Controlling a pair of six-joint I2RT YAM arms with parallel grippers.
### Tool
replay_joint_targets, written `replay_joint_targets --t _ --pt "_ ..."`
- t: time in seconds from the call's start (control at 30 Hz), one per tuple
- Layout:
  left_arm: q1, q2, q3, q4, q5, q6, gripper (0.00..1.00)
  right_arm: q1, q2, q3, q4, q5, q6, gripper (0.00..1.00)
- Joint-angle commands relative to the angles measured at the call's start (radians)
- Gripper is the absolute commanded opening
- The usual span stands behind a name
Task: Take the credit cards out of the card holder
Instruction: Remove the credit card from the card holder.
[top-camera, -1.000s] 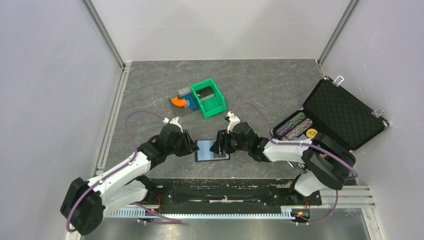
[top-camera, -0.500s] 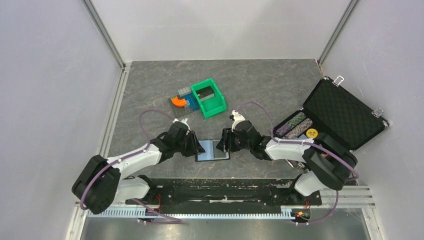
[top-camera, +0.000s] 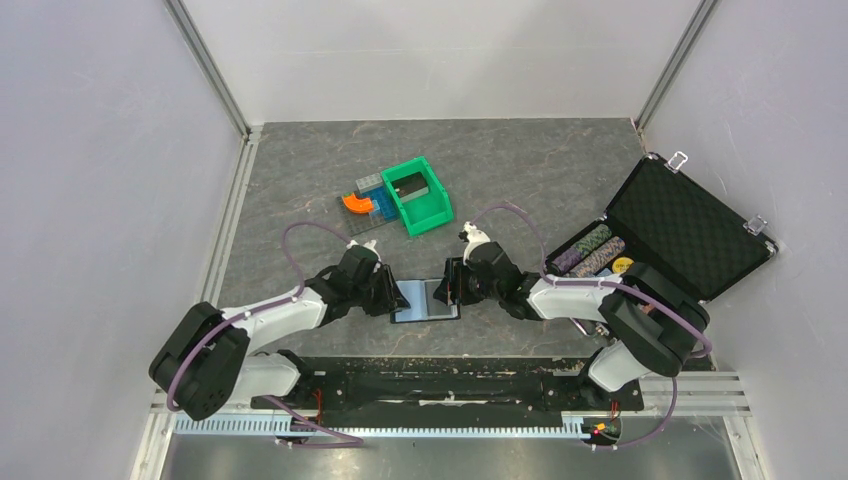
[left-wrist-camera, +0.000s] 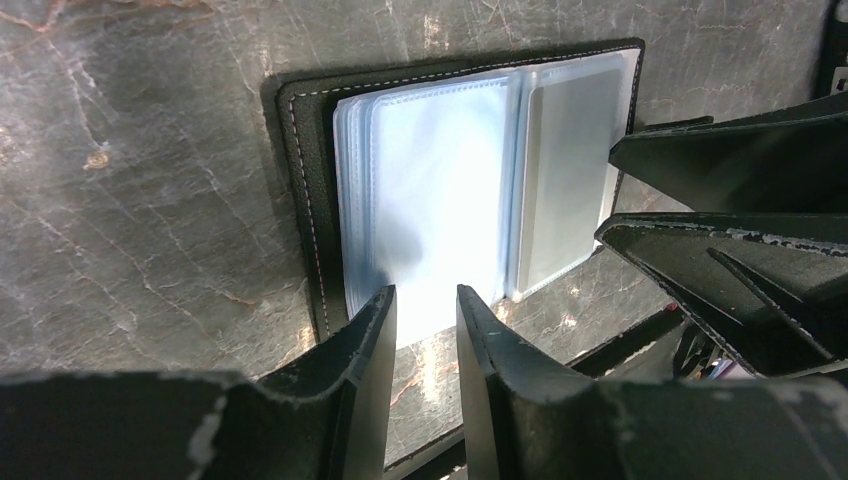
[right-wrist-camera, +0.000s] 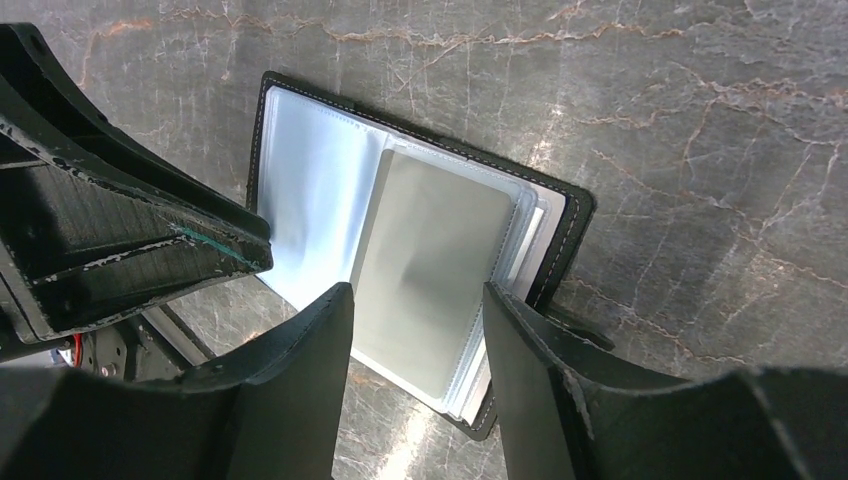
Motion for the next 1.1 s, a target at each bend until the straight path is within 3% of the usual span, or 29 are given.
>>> replay_joint_targets --t 0.0,0.67,1.07 --pt "-0.002 0.016 -0.01 0.025 -0.013 0.026 0.35 -0.004 0.014 -0.013 0.025 -0.012 0.027 0.53" --pt "-0.002 0.001 -0.029 0.029 -0.016 0.021 0.35 -0.005 0.019 -0.088 0.288 -0.159 0.175 0.53" --pt "-0.002 -0.016 -0.029 0.022 -0.016 0.021 0.35 -0.005 -0.009 -0.099 0.318 -0.178 0.188 0.52"
